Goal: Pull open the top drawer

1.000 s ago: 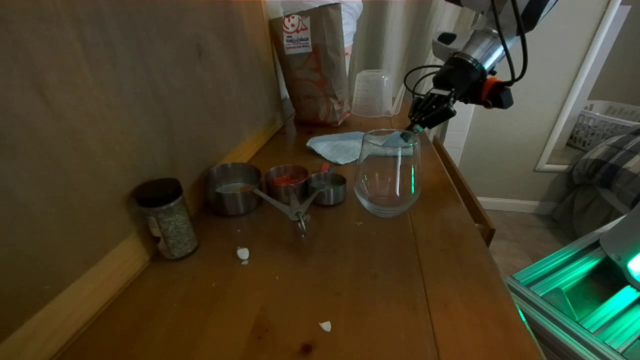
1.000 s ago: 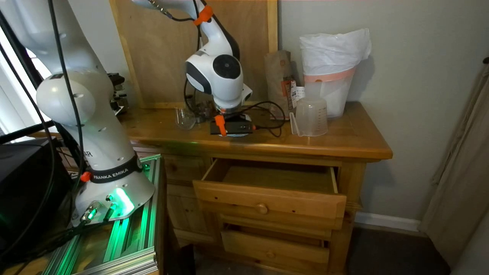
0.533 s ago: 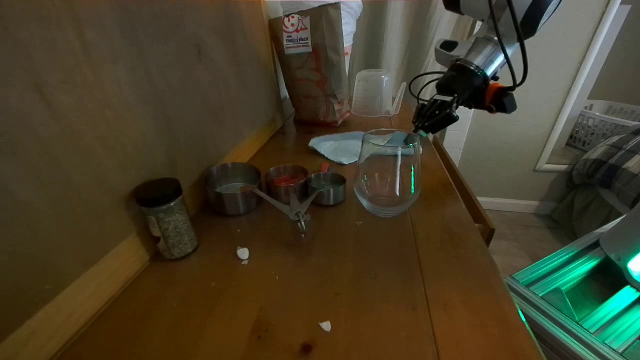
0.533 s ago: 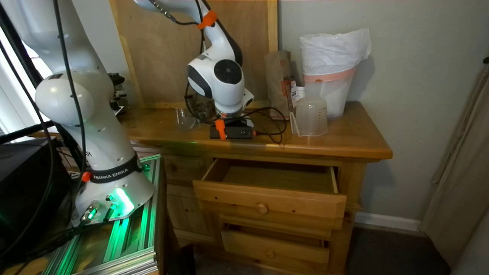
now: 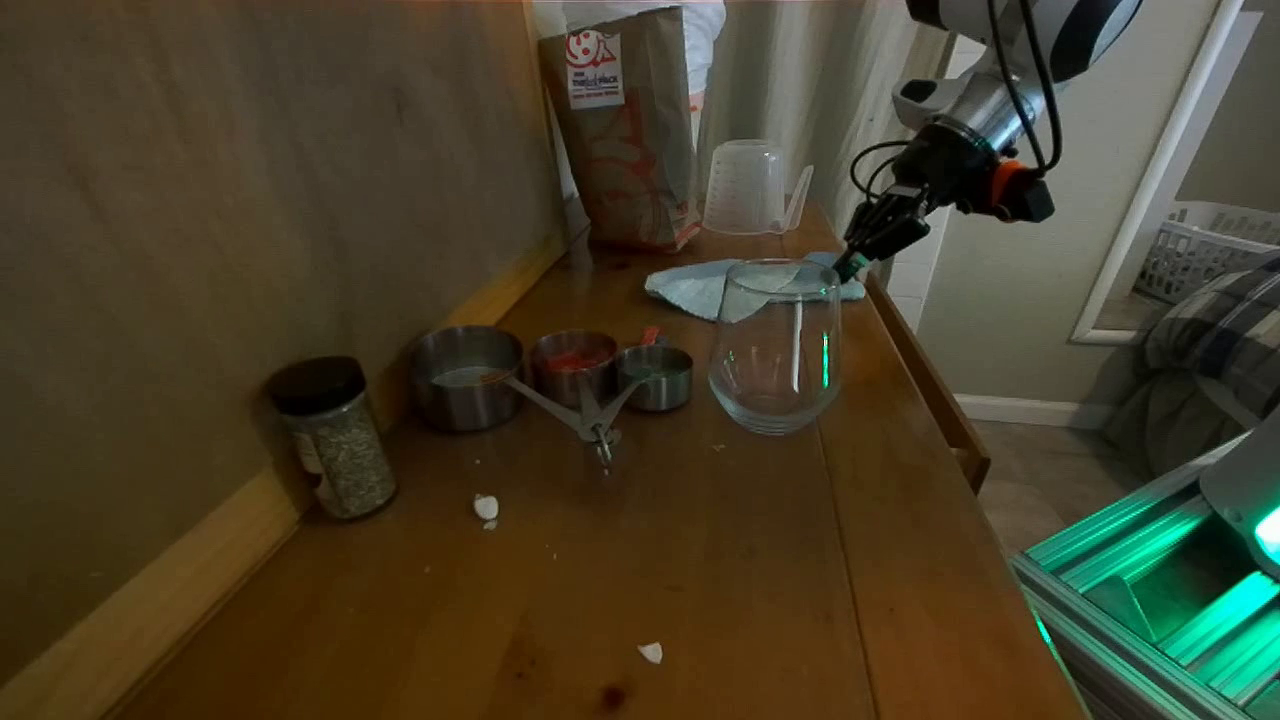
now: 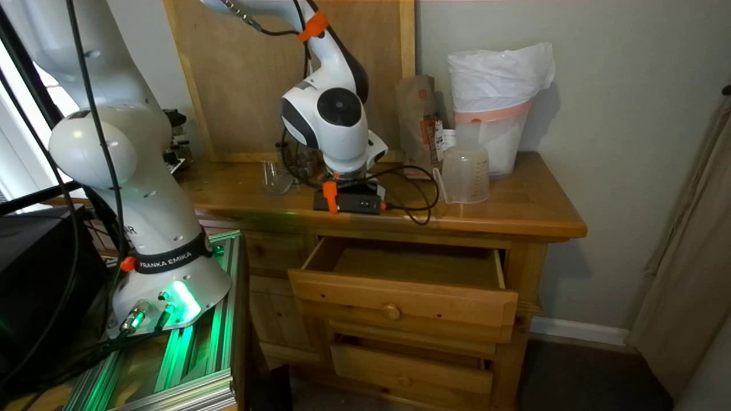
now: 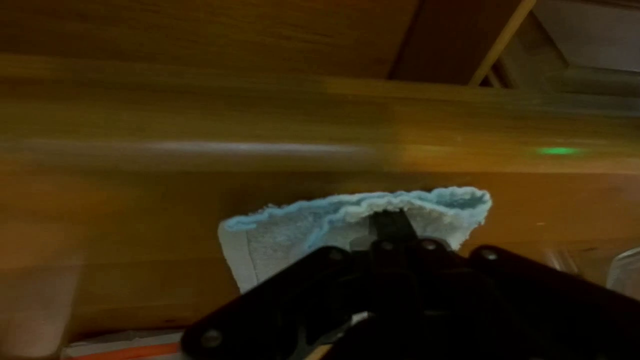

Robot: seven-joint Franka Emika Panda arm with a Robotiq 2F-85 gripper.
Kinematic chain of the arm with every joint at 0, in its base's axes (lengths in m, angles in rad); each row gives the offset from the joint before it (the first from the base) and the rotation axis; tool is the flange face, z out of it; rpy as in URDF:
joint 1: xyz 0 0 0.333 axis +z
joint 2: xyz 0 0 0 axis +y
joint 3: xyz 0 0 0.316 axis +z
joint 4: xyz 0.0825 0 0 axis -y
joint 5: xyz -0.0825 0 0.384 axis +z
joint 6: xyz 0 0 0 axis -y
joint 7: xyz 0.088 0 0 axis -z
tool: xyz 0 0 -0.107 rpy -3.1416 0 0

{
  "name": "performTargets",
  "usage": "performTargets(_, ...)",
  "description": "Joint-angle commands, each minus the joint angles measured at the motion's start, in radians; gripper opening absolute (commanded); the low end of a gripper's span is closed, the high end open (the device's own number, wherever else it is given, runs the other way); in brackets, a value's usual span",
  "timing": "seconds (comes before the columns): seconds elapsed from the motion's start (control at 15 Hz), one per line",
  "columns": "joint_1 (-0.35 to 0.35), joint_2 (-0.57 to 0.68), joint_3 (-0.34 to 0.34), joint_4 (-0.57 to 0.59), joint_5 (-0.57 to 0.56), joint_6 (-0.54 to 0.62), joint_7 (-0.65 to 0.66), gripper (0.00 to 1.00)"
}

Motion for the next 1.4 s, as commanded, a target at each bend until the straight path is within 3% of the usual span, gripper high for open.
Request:
performTargets(0.0,-0.017,0.011,-0.009,-0.008,-0.019,0.067,0.057,0.0)
performTargets(0.67,-0.042,0.048,-0.035,-0.006,-0.069,0.198,0.218,0.0)
performTargets(0.93,0.019,0.125,0.024,0.012,0.019,0.28,0.26,0.0)
performTargets(1.33,0.029,0.104,0.017,-0.002,-0.094,0.331,0.36,0.01)
